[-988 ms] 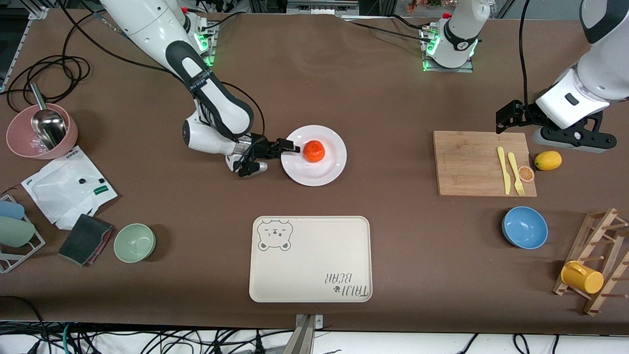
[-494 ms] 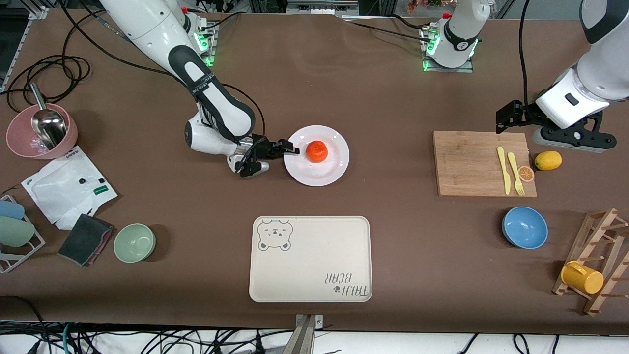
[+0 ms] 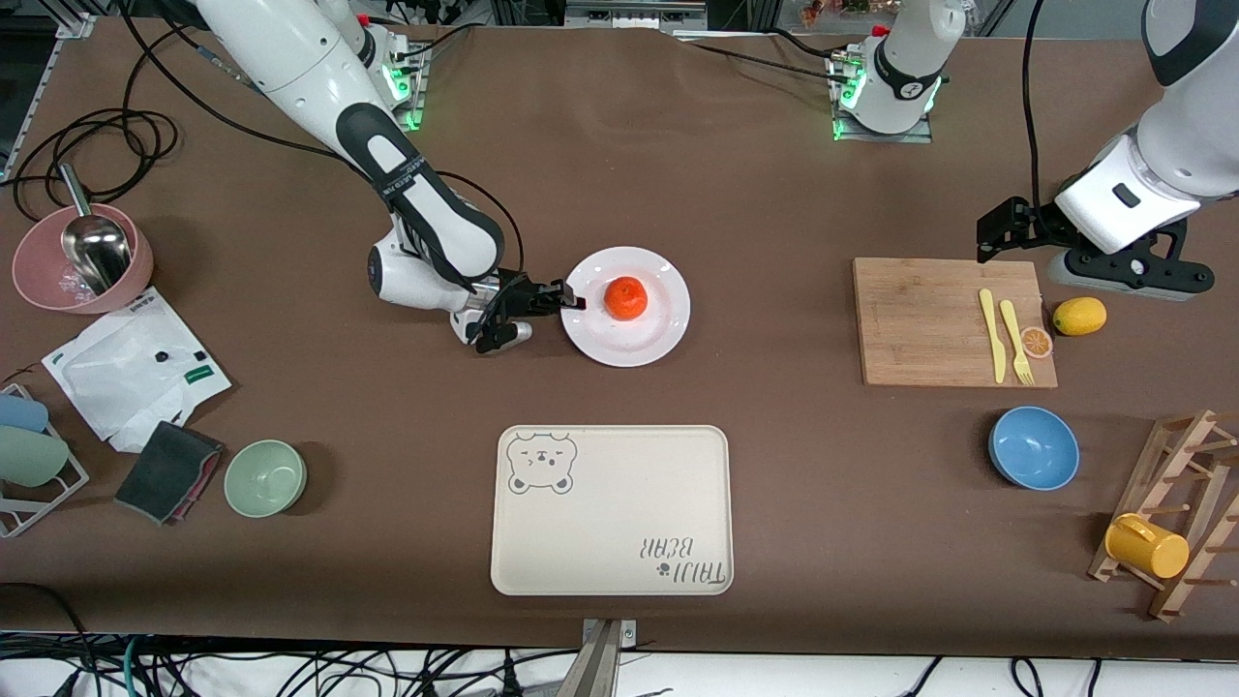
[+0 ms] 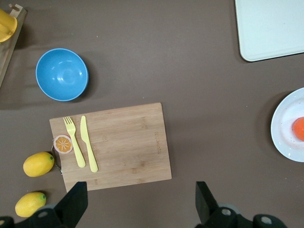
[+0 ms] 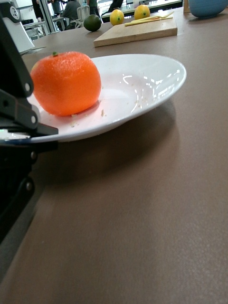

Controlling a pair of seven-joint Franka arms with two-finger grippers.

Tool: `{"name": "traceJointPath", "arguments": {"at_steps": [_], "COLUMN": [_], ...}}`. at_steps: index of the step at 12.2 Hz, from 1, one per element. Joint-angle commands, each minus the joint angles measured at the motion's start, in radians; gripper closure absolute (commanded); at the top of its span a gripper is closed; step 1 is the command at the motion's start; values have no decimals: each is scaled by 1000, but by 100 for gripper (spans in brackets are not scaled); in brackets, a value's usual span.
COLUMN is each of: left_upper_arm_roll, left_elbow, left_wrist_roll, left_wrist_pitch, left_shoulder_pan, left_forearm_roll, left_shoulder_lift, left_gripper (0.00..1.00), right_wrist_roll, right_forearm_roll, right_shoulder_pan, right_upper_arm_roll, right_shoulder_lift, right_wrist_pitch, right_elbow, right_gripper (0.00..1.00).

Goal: Place orange and plate with both arms
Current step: 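Close the right gripper on the plate rim, then slide the plate with the right gripper onto the bear-printed tray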

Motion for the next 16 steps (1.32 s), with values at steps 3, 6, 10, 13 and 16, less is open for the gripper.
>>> {"name": "traceJointPath", "arguments": {"at_steps": [3, 6, 10, 13, 16], "left_upper_arm_roll": [-5, -5, -5, -5, -5], "left_elbow": [32, 32, 32, 32, 32], "left_wrist_roll": [-5, -5, -5, -5, -5], "left_wrist_pitch": [-24, -24, -24, -24, -24], "left_shoulder_pan": [4, 4, 4, 4, 4], "left_forearm_roll": [20, 20, 20, 20, 20], "left_shoulder_lift": [14, 14, 14, 14, 14], "left_gripper": [0, 0, 0, 0, 0], "right_wrist_roll": [-28, -1, 132, 199, 277], "right_forearm_roll": [28, 87, 83, 74, 23], "right_shoulder_pan": [-16, -31, -43, -40, -8], "right_upper_arm_roll": [5, 5, 3, 3, 1], "right_shoulder_lift": [43, 52, 122, 281, 424], "right_wrist_pitch": [9, -2, -2, -2, -2], "right_elbow": [44, 115, 291, 536, 780], "right_gripper": [100, 100, 100, 100, 100]}}
